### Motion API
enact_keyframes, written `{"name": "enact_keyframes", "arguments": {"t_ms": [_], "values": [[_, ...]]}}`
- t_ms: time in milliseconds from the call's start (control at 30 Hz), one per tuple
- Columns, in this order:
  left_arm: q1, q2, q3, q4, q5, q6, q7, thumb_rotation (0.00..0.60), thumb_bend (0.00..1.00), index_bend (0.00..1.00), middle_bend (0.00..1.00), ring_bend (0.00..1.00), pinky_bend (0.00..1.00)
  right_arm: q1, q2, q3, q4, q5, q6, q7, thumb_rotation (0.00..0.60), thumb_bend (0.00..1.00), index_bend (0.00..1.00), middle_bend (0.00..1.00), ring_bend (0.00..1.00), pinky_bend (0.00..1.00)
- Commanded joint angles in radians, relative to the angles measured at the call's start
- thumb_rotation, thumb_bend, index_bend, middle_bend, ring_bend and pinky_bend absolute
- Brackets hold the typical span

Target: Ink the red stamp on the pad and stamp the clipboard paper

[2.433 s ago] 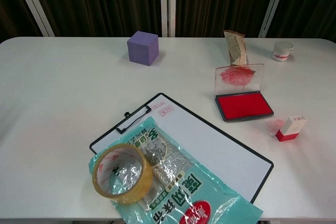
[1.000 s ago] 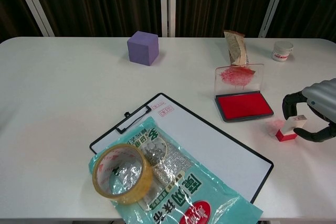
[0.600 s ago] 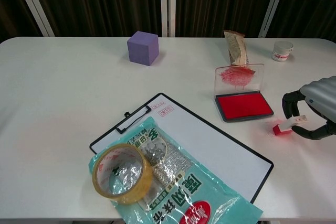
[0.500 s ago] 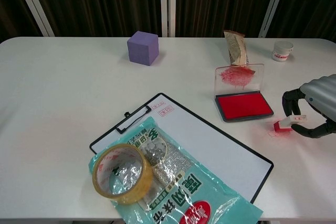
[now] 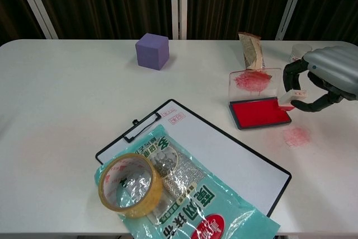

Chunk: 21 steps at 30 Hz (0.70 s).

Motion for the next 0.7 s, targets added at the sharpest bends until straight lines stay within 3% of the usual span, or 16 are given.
{"name": "enact_keyframes", "arguments": {"t_ms": [33, 200, 700], "values": [[0.000, 0.000, -0.001, 0.001, -0.003, -0.002, -0.001, 0.600, 0.00, 0.15, 0.16, 0.13, 0.25, 0.126, 0.099, 0.050, -0.064, 0.088, -0.223, 0.036, 0.600, 0.47, 0.88, 0.74, 0.86, 1.00], [-0.004, 0.000, -0.005, 0.001, -0.007, -0.009, 0.001, 0.600, 0.00, 0.15, 0.16, 0.13, 0.24, 0.212, 0.131, 0.052, -0.049, 0.093, -0.340, 0.053, 0.600, 0.49, 0.92, 0.77, 0.86, 1.00], [-0.020, -0.007, -0.012, 0.012, -0.020, -0.039, -0.004, 0.600, 0.00, 0.15, 0.16, 0.13, 0.24, 0.293, 0.112, -0.002, 0.012, 0.072, -0.406, 0.130, 0.600, 0.51, 0.97, 0.81, 0.87, 1.00]]}}
